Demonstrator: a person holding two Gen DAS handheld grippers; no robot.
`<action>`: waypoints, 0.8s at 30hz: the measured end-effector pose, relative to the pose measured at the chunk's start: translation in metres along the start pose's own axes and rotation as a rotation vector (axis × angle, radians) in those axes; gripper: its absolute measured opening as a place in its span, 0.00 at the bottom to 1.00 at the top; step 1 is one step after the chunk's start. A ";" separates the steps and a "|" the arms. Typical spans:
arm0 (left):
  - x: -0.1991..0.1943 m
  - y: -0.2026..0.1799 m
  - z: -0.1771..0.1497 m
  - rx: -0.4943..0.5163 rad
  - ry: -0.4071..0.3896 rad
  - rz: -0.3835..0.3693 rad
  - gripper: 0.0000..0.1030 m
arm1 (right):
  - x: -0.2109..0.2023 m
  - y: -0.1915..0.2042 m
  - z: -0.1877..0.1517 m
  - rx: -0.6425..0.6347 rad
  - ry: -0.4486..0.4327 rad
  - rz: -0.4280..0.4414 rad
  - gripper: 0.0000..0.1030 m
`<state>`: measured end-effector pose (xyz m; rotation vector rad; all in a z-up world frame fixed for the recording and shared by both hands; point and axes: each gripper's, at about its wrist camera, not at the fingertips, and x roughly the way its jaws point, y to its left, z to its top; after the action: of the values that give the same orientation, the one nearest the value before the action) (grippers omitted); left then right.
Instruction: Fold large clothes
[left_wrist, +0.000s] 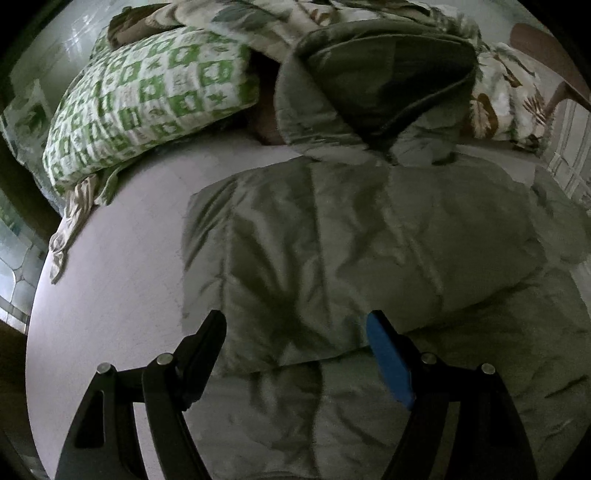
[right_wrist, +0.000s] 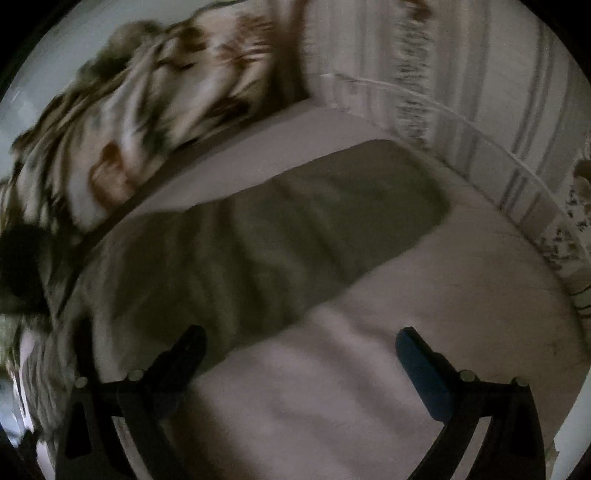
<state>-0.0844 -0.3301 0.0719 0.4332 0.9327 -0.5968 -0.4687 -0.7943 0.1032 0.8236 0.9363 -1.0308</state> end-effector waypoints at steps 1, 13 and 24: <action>0.000 -0.004 0.002 0.004 0.000 -0.005 0.76 | 0.004 -0.012 0.006 0.034 0.000 0.002 1.00; 0.008 -0.057 0.013 0.070 0.015 -0.042 0.76 | 0.066 -0.120 0.047 0.415 0.011 0.118 0.91; 0.013 -0.060 0.007 0.088 0.027 -0.022 0.76 | 0.084 -0.091 0.073 0.332 -0.016 0.062 0.27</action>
<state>-0.1133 -0.3836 0.0590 0.5116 0.9405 -0.6556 -0.5189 -0.9146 0.0425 1.1107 0.7299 -1.1544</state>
